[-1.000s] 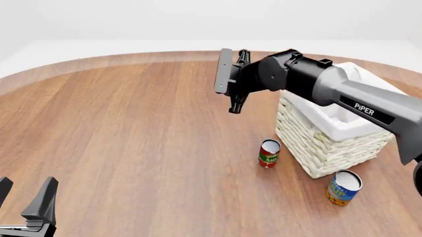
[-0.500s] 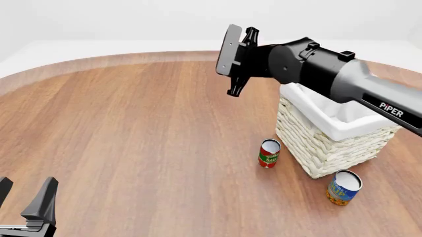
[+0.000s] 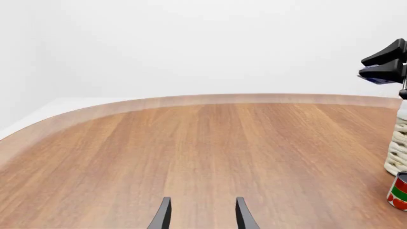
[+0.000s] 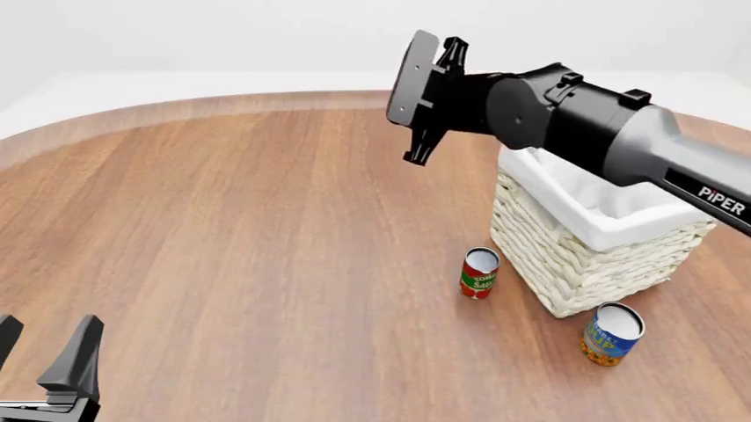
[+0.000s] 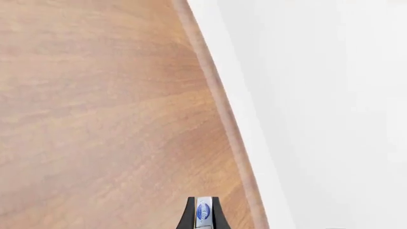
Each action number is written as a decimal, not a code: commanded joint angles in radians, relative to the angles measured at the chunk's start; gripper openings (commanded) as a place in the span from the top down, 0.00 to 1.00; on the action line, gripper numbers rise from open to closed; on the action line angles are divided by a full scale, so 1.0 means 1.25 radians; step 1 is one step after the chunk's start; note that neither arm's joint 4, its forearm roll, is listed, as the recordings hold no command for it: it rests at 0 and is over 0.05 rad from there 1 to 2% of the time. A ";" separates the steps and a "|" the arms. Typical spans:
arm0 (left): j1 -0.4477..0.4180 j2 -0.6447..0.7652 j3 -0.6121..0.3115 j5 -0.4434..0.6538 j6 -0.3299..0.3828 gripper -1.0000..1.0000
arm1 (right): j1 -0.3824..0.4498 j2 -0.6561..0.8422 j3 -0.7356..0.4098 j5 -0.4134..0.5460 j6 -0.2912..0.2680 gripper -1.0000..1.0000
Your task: Pick up the alphabet soup and the cream cheese box, and put them in the basket.
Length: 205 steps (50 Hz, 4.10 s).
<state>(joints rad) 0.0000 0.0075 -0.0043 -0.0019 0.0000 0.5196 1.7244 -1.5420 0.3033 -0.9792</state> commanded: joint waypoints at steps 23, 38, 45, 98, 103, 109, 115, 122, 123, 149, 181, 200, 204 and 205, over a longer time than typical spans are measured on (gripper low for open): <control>0.000 0.000 0.000 0.000 0.000 0.00 | -0.095 -0.044 -0.043 -0.021 0.029 1.00; 0.000 0.000 0.000 0.000 0.000 0.00 | -0.087 -0.118 -0.002 -0.010 0.104 1.00; 0.000 0.000 0.000 0.000 0.000 0.00 | -0.097 -0.139 0.021 -0.009 0.114 1.00; 0.000 0.000 0.000 0.000 0.000 0.00 | -0.121 -0.326 0.229 -0.033 0.100 1.00; 0.000 0.000 0.000 0.000 0.000 0.00 | -0.123 -0.323 0.233 -0.034 0.095 1.00; 0.000 0.000 0.000 0.000 0.000 0.00 | -0.123 -0.323 0.233 -0.034 0.095 1.00; 0.000 0.000 0.000 0.000 0.000 0.00 | -0.123 -0.323 0.233 -0.034 0.095 1.00; 0.000 0.000 0.000 0.000 0.000 0.00 | -0.128 -0.343 0.223 -0.022 0.096 1.00; 0.000 0.000 0.000 0.000 0.000 0.00 | -0.130 -0.348 0.225 -0.022 0.094 1.00; 0.000 0.000 0.000 0.000 0.000 0.00 | -0.126 -0.424 0.157 0.067 0.283 1.00; 0.000 0.000 0.000 0.000 0.000 0.00 | -0.180 -0.460 0.135 0.184 0.394 1.00; 0.000 0.000 0.000 0.000 0.000 0.00 | -0.207 -0.497 0.151 0.220 0.449 1.00; 0.000 0.000 0.000 0.000 0.000 0.00 | -0.214 -0.503 0.161 0.219 0.464 1.00; 0.000 0.000 0.000 0.000 0.000 0.00 | -0.216 -0.503 0.164 0.219 0.468 1.00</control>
<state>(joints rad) 0.0000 0.0075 -0.0043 -0.0019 0.0000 0.2700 1.1171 -1.3516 0.5704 -0.4428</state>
